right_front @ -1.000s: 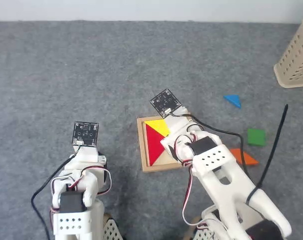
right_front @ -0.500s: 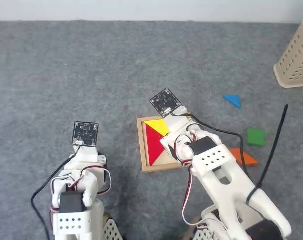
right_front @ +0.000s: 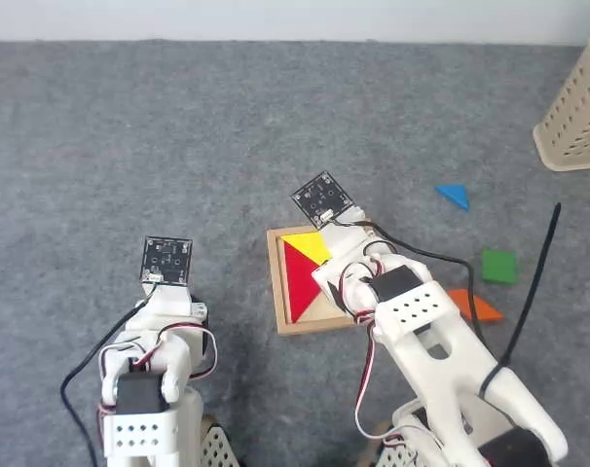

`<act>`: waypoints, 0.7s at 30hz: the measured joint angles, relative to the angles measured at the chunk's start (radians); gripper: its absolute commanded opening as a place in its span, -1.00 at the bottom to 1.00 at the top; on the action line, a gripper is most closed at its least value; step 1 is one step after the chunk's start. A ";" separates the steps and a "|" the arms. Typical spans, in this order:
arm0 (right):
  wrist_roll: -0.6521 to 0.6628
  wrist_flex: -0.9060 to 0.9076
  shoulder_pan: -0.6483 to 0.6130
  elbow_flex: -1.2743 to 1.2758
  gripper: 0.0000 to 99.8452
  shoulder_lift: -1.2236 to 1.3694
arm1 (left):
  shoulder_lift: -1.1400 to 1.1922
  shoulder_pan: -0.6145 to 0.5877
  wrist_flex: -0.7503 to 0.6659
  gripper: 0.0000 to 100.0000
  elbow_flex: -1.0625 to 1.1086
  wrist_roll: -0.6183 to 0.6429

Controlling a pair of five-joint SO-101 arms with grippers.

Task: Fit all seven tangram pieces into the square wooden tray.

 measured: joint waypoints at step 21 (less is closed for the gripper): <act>0.000 0.000 0.064 0.000 -0.93 0.000 | 0.000 0.000 0.000 -0.98 0.000 0.000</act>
